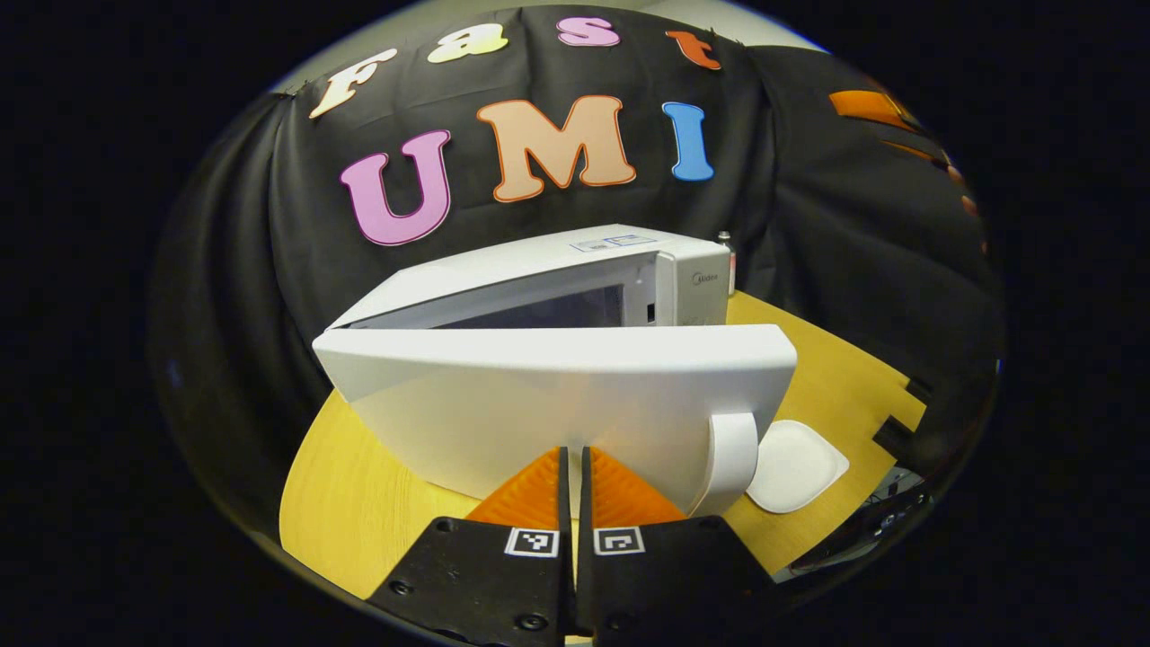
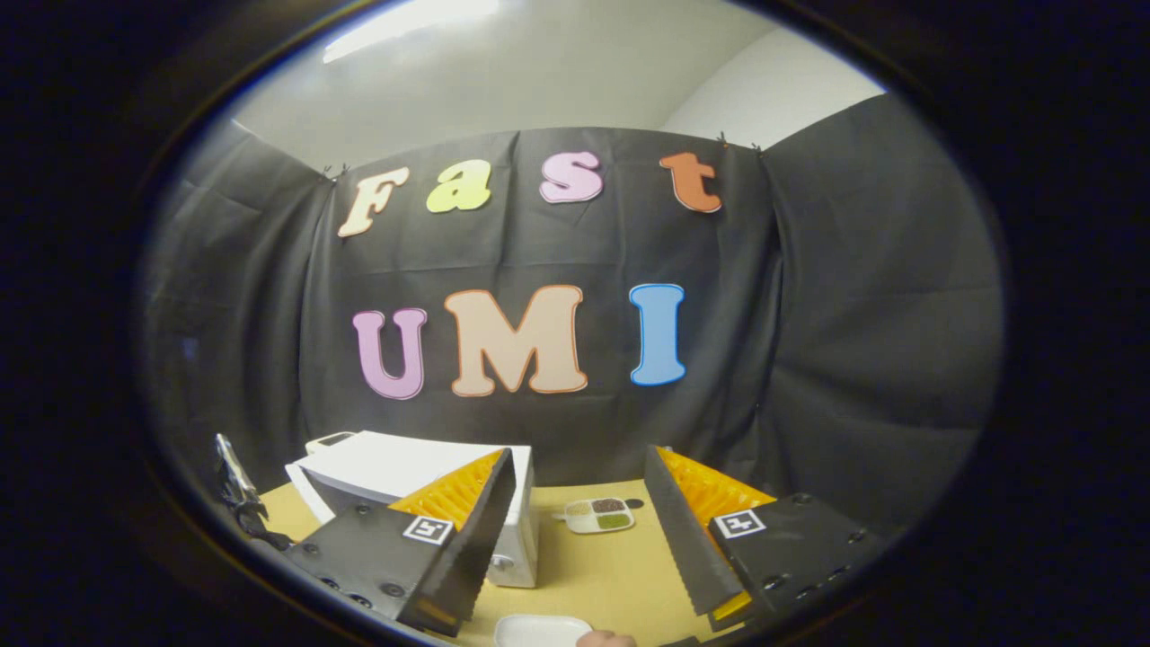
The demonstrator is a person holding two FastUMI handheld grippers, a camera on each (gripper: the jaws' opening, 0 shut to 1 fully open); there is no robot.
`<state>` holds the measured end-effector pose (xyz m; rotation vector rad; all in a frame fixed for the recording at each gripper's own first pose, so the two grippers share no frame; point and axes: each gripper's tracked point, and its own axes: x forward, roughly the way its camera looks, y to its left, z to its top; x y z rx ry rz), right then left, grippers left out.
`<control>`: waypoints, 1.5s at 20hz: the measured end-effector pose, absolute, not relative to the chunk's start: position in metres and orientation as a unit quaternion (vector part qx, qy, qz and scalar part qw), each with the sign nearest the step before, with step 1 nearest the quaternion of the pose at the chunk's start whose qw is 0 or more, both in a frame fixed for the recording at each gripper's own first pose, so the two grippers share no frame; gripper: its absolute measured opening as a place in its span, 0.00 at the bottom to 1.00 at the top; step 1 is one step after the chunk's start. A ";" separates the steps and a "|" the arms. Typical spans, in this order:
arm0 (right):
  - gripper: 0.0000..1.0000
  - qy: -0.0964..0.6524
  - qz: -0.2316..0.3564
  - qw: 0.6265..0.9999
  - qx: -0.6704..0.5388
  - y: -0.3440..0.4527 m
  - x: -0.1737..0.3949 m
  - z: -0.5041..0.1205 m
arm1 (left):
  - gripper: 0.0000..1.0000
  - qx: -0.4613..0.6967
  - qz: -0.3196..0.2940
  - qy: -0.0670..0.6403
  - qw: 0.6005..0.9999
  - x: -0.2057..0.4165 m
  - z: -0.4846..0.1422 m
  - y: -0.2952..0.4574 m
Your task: Open the microwave oven with the left hand, put the food in, and close the microwave oven.
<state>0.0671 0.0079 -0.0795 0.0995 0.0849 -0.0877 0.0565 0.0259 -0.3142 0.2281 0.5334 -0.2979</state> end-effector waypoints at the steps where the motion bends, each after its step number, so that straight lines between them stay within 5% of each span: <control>1: 0.82 0.042 -0.045 0.997 0.050 0.006 0.068 -0.080 | 0.00 0.111 -0.146 0.262 0.948 0.062 -0.315 0.023; 30: 0.82 0.045 -0.048 0.996 0.054 -0.009 0.077 -0.077 | 0.00 0.116 -0.138 0.268 0.946 0.154 -0.331 0.000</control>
